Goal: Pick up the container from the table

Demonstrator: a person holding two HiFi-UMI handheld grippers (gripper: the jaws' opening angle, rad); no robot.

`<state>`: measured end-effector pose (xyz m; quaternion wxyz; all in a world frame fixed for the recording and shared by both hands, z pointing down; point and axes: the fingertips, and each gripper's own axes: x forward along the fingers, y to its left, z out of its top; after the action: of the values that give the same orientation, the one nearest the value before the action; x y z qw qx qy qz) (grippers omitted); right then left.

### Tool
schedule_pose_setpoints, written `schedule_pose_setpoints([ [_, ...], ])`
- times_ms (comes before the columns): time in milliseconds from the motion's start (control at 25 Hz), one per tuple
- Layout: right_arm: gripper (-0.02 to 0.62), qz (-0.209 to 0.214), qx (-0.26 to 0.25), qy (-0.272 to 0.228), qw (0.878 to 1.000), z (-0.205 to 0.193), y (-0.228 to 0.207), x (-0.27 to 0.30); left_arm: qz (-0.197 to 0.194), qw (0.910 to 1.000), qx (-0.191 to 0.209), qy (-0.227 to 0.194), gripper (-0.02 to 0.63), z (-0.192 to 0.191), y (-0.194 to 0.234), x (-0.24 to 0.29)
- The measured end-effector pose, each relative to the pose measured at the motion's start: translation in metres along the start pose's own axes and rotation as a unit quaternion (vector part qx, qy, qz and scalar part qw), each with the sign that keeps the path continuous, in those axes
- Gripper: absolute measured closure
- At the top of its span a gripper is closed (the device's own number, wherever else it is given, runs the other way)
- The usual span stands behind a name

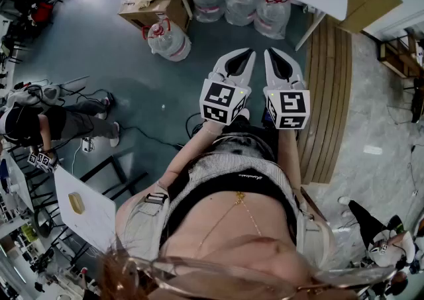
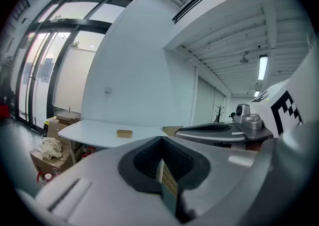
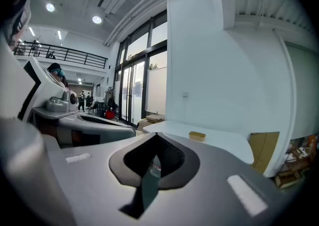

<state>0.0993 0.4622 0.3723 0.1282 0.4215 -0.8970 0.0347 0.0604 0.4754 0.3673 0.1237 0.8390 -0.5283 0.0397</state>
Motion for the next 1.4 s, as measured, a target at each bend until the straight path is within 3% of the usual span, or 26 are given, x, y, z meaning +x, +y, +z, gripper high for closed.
schedule_pose_setpoints([
  [520,0.569,0.019,0.021,-0.001,1.0,-0.013,-0.002,0.002,0.013,0.9999,-0.002,-0.007,0.606,-0.003,0.001,0.001],
  [800,0.569,0.007,0.02,-0.01,1.0,-0.004,-0.002,0.011,0.004,1.0,-0.005,-0.003,0.606,0.0,0.012,0.006],
  [1400,0.569,-0.014,0.01,-0.001,1.0,0.013,-0.019,0.087,-0.028,0.9995,-0.014,-0.009,0.606,0.02,0.072,0.062],
])
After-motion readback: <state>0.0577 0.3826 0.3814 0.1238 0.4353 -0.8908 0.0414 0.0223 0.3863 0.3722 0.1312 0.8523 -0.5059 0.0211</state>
